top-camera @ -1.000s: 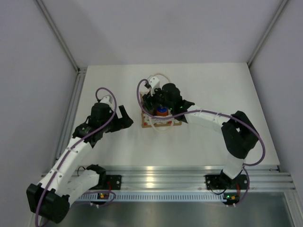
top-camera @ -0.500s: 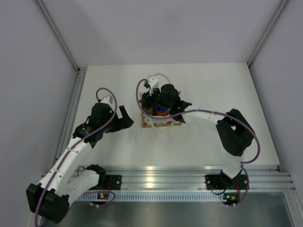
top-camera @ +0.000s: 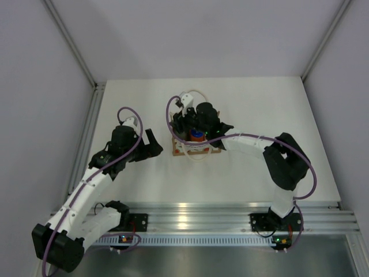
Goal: Take the personal care products out of the canvas bag
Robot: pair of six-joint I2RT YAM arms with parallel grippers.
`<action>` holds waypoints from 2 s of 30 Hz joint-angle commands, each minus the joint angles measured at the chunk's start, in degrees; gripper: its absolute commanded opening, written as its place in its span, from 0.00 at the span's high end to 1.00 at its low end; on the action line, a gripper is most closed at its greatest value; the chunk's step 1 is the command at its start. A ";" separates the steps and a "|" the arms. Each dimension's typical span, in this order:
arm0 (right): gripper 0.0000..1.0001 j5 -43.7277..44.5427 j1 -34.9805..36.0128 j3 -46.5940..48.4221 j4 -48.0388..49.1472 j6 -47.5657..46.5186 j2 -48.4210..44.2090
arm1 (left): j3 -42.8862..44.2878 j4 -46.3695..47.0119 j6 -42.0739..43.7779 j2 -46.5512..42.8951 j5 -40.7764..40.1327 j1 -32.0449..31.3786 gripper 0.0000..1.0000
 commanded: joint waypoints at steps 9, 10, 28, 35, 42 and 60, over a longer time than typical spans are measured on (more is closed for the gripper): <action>1.00 3.16 -0.15 4.07 8.37 0.68 -3.74 | -0.01 2.25 0.45 -0.39 -0.48 -0.30 0.02; 1.00 3.34 -0.15 3.98 8.72 0.59 -4.09 | 0.16 2.25 0.45 -0.39 -0.48 -0.38 0.02; 1.00 3.87 -0.06 5.74 6.62 1.38 -10.51 | 0.16 2.25 0.36 -1.01 -0.74 -0.30 0.02; 1.00 4.74 0.02 9.95 1.35 0.68 -12.36 | 0.08 2.34 0.36 -1.71 -1.00 -0.30 0.02; 1.00 8.17 0.03 18.20 -9.20 -0.20 -13.24 | 0.25 2.25 0.45 -2.15 -1.00 -0.30 0.02; 1.00 15.47 -1.46 31.04 -22.22 -1.87 -17.02 | 0.25 2.16 0.54 -2.77 -0.92 -0.38 0.02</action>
